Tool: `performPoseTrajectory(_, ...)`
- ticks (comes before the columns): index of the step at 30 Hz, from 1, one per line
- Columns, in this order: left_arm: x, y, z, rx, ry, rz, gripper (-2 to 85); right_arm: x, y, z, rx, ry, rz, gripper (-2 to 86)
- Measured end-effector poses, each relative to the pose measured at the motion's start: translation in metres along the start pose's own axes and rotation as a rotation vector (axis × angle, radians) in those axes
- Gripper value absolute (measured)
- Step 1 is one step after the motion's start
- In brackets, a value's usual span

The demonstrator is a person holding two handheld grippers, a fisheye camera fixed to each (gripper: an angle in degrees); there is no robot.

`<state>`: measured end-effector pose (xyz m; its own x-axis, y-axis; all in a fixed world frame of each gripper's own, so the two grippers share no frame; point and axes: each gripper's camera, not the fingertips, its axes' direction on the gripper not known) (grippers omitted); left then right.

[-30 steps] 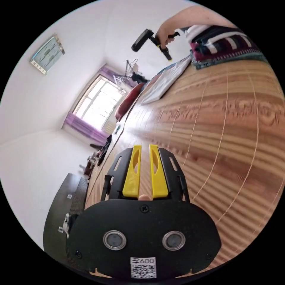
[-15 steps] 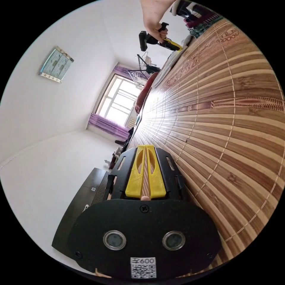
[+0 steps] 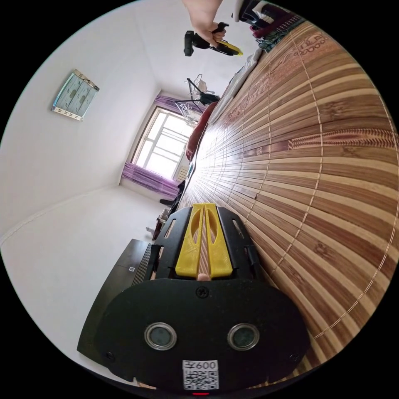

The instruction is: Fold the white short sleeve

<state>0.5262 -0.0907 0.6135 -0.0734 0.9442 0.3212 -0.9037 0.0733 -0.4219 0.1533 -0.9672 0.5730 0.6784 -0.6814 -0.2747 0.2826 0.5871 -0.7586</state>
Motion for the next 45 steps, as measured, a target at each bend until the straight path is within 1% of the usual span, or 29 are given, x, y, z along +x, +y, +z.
performPoseTrajectory(1,0.004,0.000,0.000,0.001,-0.001,0.001,0.8,-0.002,-0.003,0.017,-0.063,-0.080,-0.016,-0.8)
performPoseTrajectory(3,0.010,0.000,0.001,-0.001,-0.001,0.003,0.8,-0.008,-0.005,0.040,-0.106,-0.160,-0.020,-0.8)
performPoseTrajectory(5,0.017,0.001,0.000,-0.001,-0.004,0.001,0.8,-0.015,-0.004,0.046,-0.088,-0.165,-0.008,-0.8)
performPoseTrajectory(8,0.026,0.004,0.000,-0.001,-0.004,0.000,0.7,-0.036,-0.007,0.051,-0.111,-0.099,-0.043,-0.8)
performPoseTrajectory(11,0.037,0.008,-0.001,0.000,-0.005,0.000,0.7,-0.055,-0.003,0.062,-0.044,0.023,-0.031,-0.8)
performPoseTrajectory(13,0.043,0.011,-0.001,0.001,-0.006,-0.001,0.7,-0.068,0.010,0.075,0.054,0.136,0.015,-0.8)
performPoseTrajectory(16,0.054,0.016,-0.001,0.002,-0.007,-0.001,0.8,-0.082,0.024,0.088,0.076,0.177,0.026,-0.8)
performPoseTrajectory(18,0.060,0.020,-0.002,0.002,-0.007,-0.001,0.7,-0.083,0.033,0.085,0.096,0.160,0.068,-0.8)
performPoseTrajectory(20,0.069,0.026,-0.002,0.003,-0.005,0.001,0.7,-0.089,0.046,0.073,0.173,0.129,0.085,-0.8)
performPoseTrajectory(22,0.076,0.031,-0.002,0.004,-0.002,0.004,0.7,-0.112,0.062,0.062,0.221,-0.076,-0.025,-0.8)
performPoseTrajectory(24,0.083,0.037,-0.003,0.004,-0.002,0.004,0.7,-0.136,0.073,0.074,0.190,-0.190,-0.130,-0.8)
performPoseTrajectory(25,0.088,0.041,-0.003,0.004,-0.002,0.004,0.7,-0.151,0.077,0.097,0.097,-0.180,-0.171,-0.8)
performPoseTrajectory(27,0.098,0.050,-0.004,0.004,-0.002,0.003,0.6,-0.162,0.094,0.100,0.134,-0.132,-0.169,-0.8)
performPoseTrajectory(29,0.105,0.057,-0.004,0.004,-0.001,0.003,0.5,-0.176,0.119,0.097,0.154,-0.169,-0.235,-0.8)
performPoseTrajectory(31,0.113,0.065,-0.004,0.005,-0.001,0.004,0.4,-0.193,0.161,0.095,0.229,-0.102,-0.252,-0.8)
performPoseTrajectory(32,0.118,0.070,-0.004,0.005,0.001,0.005,0.4,-0.201,0.172,0.099,0.232,-0.095,-0.284,-0.8)
performPoseTrajectory(33,0.121,0.073,-0.005,0.006,0.001,0.005,0.3,-0.218,0.189,0.116,0.211,-0.135,-0.358,-0.8)
performPoseTrajectory(34,0.126,0.079,-0.005,0.007,0.001,0.006,0.3,-0.228,0.199,0.145,0.164,-0.152,-0.313,-0.8)
performPoseTrajectory(36,0.134,0.088,-0.005,0.008,0.002,0.006,0.2,-0.239,0.230,0.153,0.257,-0.094,-0.286,-0.8)
performPoseTrajectory(37,0.139,0.094,-0.006,0.009,0.001,0.005,0.2,-0.238,0.255,0.151,0.320,-0.107,-0.192,-0.8)
performPoseTrajectory(38,0.145,0.101,-0.006,0.009,0.001,0.005,0.2,-0.241,0.273,0.147,0.377,-0.150,-0.195,-0.8)
performPoseTrajectory(39,0.151,0.108,-0.006,0.009,0.001,0.005,0.2,-0.248,0.313,0.141,0.503,-0.218,-0.209,-0.8)
performPoseTrajectory(40,0.154,0.112,-0.006,0.009,0.002,0.004,0.2,-0.261,0.346,0.147,0.557,-0.247,-0.210,-0.8)
performPoseTrajectory(41,0.159,0.119,-0.006,0.009,0.001,0.005,0.2,-0.272,0.356,0.157,0.509,-0.267,-0.248,-0.8)
performPoseTrajectory(42,0.162,0.123,-0.006,0.010,0.002,0.006,0.3,-0.294,0.373,0.184,0.368,-0.263,-0.299,-0.8)
performPoseTrajectory(43,0.167,0.131,-0.006,0.011,0.002,0.009,0.3,-0.303,0.415,0.186,0.497,-0.187,-0.254,-0.8)
performPoseTrajectory(44,0.172,0.138,-0.006,0.009,0.005,0.015,0.4,-0.306,0.445,0.182,0.606,-0.181,-0.247,-0.8)
performPoseTrajectory(45,0.175,0.146,-0.007,0.010,0.001,0.010,0.4,-0.310,0.522,0.172,0.867,-0.220,-0.214,-0.8)
